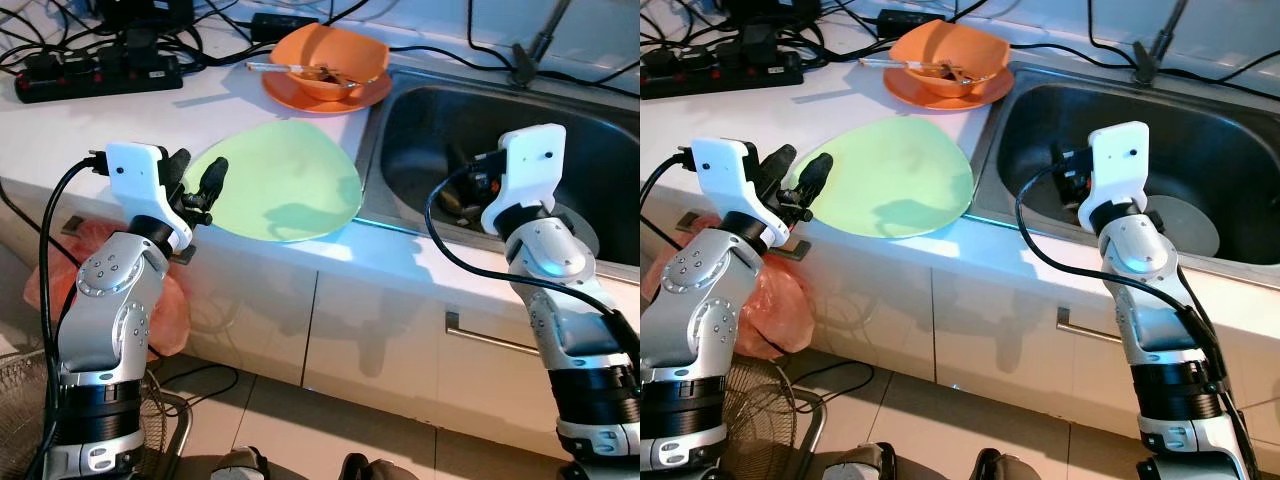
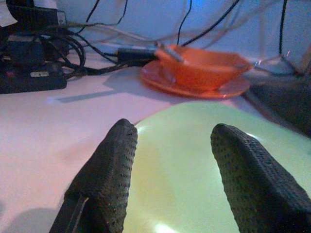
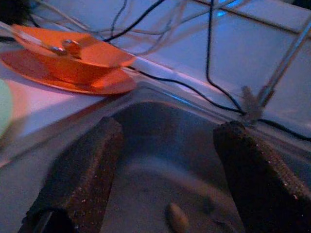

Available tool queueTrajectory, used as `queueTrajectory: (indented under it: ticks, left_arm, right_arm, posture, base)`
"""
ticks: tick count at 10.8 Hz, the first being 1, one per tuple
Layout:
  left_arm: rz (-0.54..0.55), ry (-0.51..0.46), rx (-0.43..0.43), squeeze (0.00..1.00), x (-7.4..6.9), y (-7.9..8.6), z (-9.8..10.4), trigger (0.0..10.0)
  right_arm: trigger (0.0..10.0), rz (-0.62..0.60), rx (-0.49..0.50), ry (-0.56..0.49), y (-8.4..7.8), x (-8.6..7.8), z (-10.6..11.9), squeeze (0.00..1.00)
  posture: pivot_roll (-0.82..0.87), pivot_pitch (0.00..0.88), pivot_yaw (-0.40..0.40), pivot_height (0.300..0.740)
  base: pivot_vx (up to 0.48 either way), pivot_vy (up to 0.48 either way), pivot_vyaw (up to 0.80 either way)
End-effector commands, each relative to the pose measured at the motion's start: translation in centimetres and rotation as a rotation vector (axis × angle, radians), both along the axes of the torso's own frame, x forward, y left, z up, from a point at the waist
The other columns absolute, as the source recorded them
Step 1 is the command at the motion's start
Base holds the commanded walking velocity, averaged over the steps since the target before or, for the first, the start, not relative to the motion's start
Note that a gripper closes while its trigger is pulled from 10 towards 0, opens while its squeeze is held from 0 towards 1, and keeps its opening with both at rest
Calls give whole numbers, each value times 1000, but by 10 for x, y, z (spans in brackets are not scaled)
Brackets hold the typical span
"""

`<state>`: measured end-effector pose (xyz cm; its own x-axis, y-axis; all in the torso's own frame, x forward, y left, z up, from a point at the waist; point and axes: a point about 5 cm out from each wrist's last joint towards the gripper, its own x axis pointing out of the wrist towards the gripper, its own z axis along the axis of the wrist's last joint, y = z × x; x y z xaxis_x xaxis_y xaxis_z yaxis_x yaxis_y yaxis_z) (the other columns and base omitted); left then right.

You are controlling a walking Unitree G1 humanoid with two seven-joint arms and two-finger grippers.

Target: Kitchen organization

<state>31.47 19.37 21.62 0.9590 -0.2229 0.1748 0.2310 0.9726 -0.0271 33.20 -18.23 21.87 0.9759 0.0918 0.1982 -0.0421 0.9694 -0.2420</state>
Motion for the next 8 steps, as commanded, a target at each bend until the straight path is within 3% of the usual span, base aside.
queueTrajectory:
  ticks: [1,3,4,6,8]
  left_arm:
    - [14,-18,-57,0,-4,4,8,10000]
    - [54,-24,-173,0,-5,15,13,10000]
    - [108,-7,-266,0,-3,30,20,10000]
    - [159,48,-241,0,0,44,20,10000]
    - [139,157,-246,0,4,44,9,10000]
  right_arm:
    - [10000,-34,-36,-10,-3,1,-7,0]
    - [10000,-66,-39,-2,-6,3,-24,0]
    - [10000,-77,-46,2,-7,4,-29,0]
    - [10000,-83,-33,0,-7,6,-36,0]
    - [10000,-93,-20,-2,-5,7,-43,0]
  posture:
    - [180,150,-50,740]
    - [191,142,-43,740]
    - [192,138,-40,740]
    - [194,133,-34,740]
    - [196,138,-31,740]
  base:
    - [0,0,0]
    - [0,0,0]
    - [0,0,0]
    - [0,0,0]
    - [0,0,0]
